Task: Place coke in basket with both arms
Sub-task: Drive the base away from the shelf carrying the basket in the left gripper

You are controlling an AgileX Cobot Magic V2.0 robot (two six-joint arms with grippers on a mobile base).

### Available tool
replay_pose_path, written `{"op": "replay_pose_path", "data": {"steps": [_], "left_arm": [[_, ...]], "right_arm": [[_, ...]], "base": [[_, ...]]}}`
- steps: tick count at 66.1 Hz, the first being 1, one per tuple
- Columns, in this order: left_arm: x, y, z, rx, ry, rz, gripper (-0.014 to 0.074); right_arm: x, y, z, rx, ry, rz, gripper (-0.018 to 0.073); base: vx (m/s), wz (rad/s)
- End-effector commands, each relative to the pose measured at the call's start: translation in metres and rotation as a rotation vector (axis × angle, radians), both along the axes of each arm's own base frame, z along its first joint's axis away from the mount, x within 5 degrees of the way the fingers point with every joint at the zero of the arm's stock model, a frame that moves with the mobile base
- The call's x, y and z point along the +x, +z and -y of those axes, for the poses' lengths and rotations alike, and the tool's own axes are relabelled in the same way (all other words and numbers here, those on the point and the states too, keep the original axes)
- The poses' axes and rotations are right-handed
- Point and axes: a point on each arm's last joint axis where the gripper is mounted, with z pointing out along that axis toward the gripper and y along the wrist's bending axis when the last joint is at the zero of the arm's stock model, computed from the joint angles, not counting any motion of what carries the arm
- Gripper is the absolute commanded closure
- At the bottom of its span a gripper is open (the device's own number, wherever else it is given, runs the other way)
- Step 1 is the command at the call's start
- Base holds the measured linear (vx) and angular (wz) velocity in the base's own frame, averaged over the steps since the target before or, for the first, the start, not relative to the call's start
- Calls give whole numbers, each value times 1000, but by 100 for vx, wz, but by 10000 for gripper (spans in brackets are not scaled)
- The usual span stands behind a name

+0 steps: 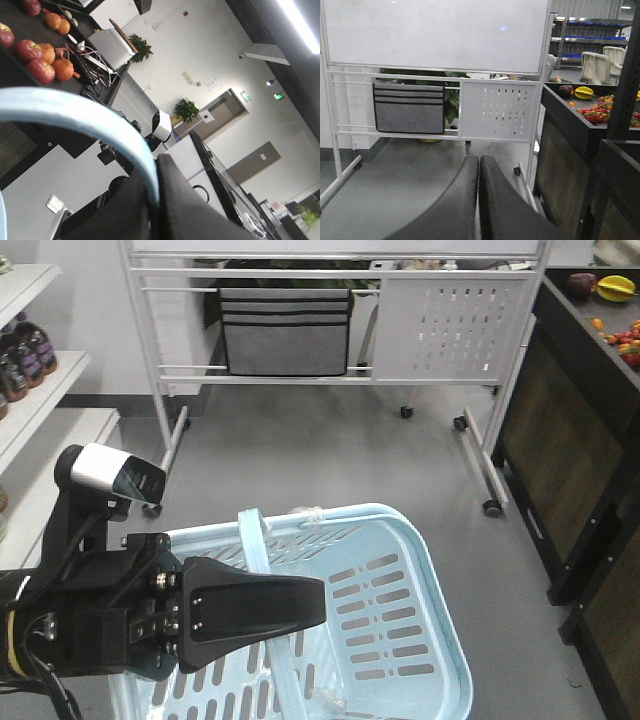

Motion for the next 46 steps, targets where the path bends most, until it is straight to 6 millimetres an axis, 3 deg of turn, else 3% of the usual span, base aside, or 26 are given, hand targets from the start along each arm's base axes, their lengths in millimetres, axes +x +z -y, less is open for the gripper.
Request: {"op": "replay_pose_path", "data": {"steps": [1, 46], "left_arm": [[-16, 27, -4, -201, -139, 58, 603], [-16, 27, -4, -201, -139, 58, 603]], "right_arm": [[-1, 4, -1, -13, 7, 77, 564], [-1, 4, -1, -13, 7, 77, 564]], "base": [[15, -27], [16, -23]]}}
